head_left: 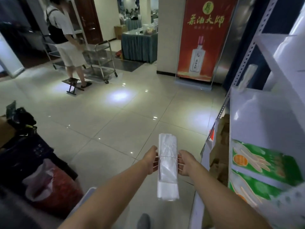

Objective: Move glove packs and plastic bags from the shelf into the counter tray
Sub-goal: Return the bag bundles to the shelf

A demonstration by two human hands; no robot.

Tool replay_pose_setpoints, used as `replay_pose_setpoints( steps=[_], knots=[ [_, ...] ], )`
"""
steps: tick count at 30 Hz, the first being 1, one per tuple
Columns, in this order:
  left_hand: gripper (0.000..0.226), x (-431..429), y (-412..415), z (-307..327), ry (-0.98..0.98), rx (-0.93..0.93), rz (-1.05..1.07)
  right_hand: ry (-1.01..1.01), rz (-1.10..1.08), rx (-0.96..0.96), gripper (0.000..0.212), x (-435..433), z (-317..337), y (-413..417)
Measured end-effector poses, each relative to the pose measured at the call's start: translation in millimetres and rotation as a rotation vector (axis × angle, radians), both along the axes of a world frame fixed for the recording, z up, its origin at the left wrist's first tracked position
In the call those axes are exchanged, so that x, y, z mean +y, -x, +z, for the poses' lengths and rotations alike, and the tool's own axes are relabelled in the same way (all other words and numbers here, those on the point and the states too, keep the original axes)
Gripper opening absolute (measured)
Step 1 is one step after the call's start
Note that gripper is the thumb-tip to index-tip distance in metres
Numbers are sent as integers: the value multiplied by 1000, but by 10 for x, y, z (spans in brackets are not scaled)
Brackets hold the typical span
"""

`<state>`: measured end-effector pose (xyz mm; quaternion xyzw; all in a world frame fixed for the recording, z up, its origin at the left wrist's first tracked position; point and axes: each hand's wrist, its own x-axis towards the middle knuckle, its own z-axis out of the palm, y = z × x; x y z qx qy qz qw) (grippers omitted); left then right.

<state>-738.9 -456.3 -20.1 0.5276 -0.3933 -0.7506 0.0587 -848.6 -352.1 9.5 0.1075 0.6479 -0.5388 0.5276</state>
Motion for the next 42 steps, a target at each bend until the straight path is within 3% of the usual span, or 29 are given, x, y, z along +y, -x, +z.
replay_pose_setpoints(
  steps=[10,16,23,31,35,39,42],
  knots=[
    [49,-1416,1642,7,21,28,-308,-8,-224,63,9,-1041,-58,1333],
    [38,-1749,2799,325,74,51,-594,-28,-434,149,11,-1145,104,2246],
    [29,-1429,4010,797,139,168,-890,28,-666,244,8,-694,452,3058],
    [38,-680,5057,868,244,186,-1161,-7,-876,278,18,35,479,3595],
    [42,-332,5401,784,262,213,-1305,-23,-979,262,12,311,447,3693],
    [37,8,5569,672,247,223,-1457,-21,-1116,217,28,562,309,3674],
    [38,223,5638,596,252,248,-1531,-28,-1238,182,20,608,292,3593]
  ],
)
